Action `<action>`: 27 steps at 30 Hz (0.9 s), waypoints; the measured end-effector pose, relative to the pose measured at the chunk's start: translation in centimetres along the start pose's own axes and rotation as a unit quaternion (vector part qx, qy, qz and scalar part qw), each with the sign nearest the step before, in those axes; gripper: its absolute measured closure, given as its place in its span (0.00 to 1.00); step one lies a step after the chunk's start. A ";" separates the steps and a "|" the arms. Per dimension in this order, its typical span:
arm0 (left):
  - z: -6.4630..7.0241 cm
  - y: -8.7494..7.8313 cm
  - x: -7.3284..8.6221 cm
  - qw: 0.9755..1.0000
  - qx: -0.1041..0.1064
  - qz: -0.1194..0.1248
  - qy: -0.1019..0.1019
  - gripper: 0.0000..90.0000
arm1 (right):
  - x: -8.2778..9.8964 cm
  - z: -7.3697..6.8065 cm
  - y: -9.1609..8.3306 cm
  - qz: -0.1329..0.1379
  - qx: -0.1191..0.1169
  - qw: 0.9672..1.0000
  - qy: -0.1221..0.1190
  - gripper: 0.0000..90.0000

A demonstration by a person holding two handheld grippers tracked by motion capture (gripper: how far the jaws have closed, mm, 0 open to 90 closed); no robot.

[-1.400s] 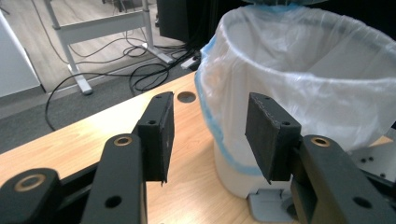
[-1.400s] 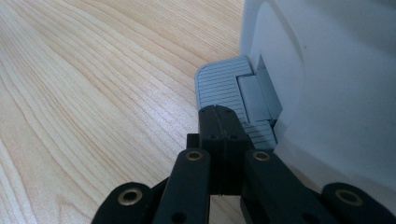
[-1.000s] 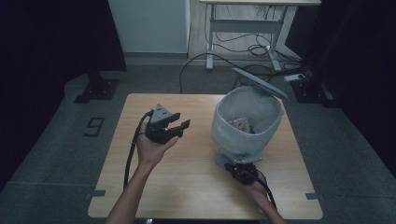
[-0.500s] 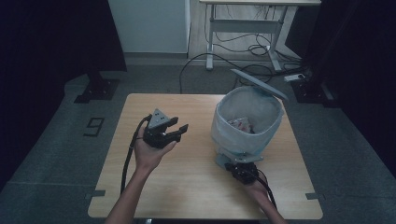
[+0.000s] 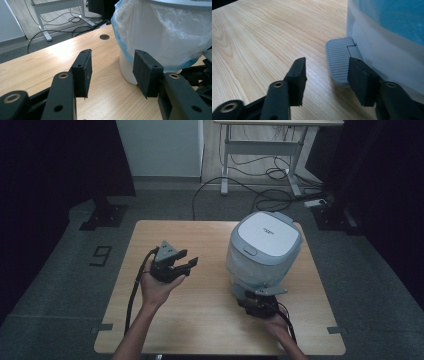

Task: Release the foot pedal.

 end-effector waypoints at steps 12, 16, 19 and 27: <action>0.0 -0.9 0.9 1.000 0.003 0.005 0.001 0.54 | 0.0 -0.2 -2.0 0.029 0.002 1.000 -0.009 0.47; -0.1 -1.2 1.6 1.000 0.003 0.005 -0.001 0.54 | 0.0 -0.4 -2.6 0.031 0.007 0.999 -0.011 0.47; -0.3 -1.4 2.3 1.000 0.002 0.004 -0.004 0.54 | 0.0 -0.4 -2.9 0.032 0.010 0.999 -0.012 0.46; -0.5 -1.7 4.0 1.000 -0.001 -0.002 -0.005 0.54 | 0.2 -0.3 -3.4 0.026 0.016 0.999 -0.015 0.46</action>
Point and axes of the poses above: each handheld gripper's, and its own axes: y roughly forward along the jaws, x roughly out of its underside, z roughly to its right, the point moved 1 cm from there along y, roughly forward along the jaws, and after that the axes turned 6 degrees about -y, right-handed, at the moved point
